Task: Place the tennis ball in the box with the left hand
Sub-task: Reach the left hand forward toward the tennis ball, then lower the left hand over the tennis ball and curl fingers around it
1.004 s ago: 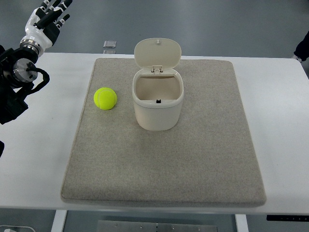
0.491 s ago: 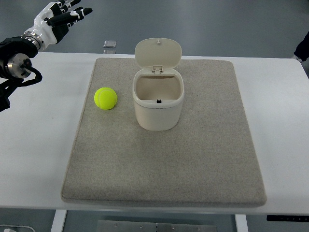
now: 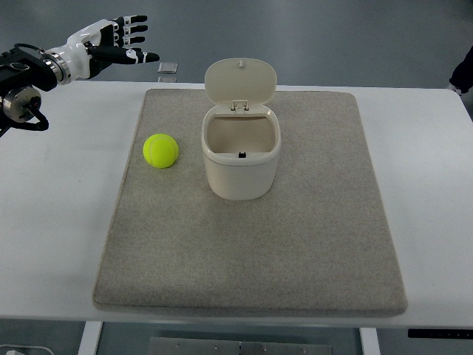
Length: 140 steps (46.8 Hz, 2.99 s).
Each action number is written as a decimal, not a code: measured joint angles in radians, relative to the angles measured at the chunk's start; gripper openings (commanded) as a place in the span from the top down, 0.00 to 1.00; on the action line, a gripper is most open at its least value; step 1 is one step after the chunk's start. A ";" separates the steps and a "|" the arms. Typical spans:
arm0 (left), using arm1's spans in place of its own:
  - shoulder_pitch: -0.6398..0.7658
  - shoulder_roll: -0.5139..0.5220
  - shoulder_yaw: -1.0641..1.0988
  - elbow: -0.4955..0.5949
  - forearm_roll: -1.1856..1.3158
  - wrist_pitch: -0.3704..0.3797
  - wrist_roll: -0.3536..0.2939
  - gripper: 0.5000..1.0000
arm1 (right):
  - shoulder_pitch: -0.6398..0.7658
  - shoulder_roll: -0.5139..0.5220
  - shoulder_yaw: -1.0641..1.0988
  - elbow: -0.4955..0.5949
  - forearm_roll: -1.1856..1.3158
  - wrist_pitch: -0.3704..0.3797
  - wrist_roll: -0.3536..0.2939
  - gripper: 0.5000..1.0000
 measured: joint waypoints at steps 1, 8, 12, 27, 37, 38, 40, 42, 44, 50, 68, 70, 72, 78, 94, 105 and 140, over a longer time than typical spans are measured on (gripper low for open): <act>0.000 0.000 0.000 -0.001 0.012 -0.004 0.000 0.02 | 0.000 0.000 0.000 0.000 0.000 0.000 0.000 0.12; -0.002 -0.002 0.003 -0.004 0.156 -0.010 -0.001 0.03 | 0.000 0.000 0.000 0.000 0.000 0.000 0.000 0.12; 0.004 -0.005 0.003 -0.004 0.225 -0.015 -0.001 0.03 | 0.000 0.000 0.000 0.000 0.000 0.000 0.000 0.12; 0.002 -0.008 0.062 -0.037 0.264 -0.061 -0.001 0.04 | 0.000 0.000 0.000 0.000 0.000 0.000 0.000 0.12; 0.003 0.000 0.121 -0.047 0.411 -0.073 -0.016 0.04 | 0.000 0.000 0.000 0.000 0.000 0.000 0.000 0.12; 0.001 0.002 0.121 -0.047 0.424 -0.075 -0.020 0.04 | 0.000 0.000 0.000 0.000 0.000 0.000 0.000 0.12; -0.005 0.004 0.120 -0.047 0.445 -0.078 -0.023 0.04 | 0.000 0.000 0.000 0.000 0.000 0.000 0.000 0.12; -0.018 0.009 0.119 -0.046 0.456 -0.083 -0.024 0.04 | 0.000 0.000 0.000 0.000 0.000 0.000 0.000 0.12; -0.035 0.012 0.119 -0.046 0.462 -0.093 -0.024 0.04 | 0.000 0.000 0.000 0.000 0.000 0.000 0.000 0.12; -0.105 0.039 0.120 -0.046 0.470 -0.145 -0.026 0.05 | 0.000 0.000 0.000 0.000 0.000 0.000 0.000 0.12; -0.138 0.046 0.118 -0.069 0.697 -0.175 -0.084 0.05 | 0.000 0.000 0.000 0.000 0.000 0.000 0.000 0.12; -0.134 0.045 0.118 -0.071 0.697 -0.174 -0.084 0.05 | 0.000 0.000 0.000 0.000 0.000 0.000 0.000 0.12; -0.130 0.044 0.118 -0.071 0.696 -0.173 -0.084 0.05 | 0.000 0.000 0.000 0.000 0.000 0.000 0.000 0.12; -0.100 0.039 0.118 -0.073 0.692 -0.172 -0.083 0.05 | 0.000 0.000 0.000 0.000 0.000 0.000 0.000 0.12; -0.041 0.036 0.100 -0.093 0.676 -0.172 -0.083 0.04 | 0.000 0.000 0.000 0.000 0.000 0.000 0.000 0.12; -0.025 0.031 0.090 -0.090 0.674 -0.159 -0.082 0.04 | 0.000 0.000 0.000 0.000 0.000 0.000 0.000 0.12; -0.007 0.024 0.088 -0.167 0.699 -0.156 -0.076 0.05 | 0.000 0.000 0.000 0.000 0.000 0.000 0.000 0.12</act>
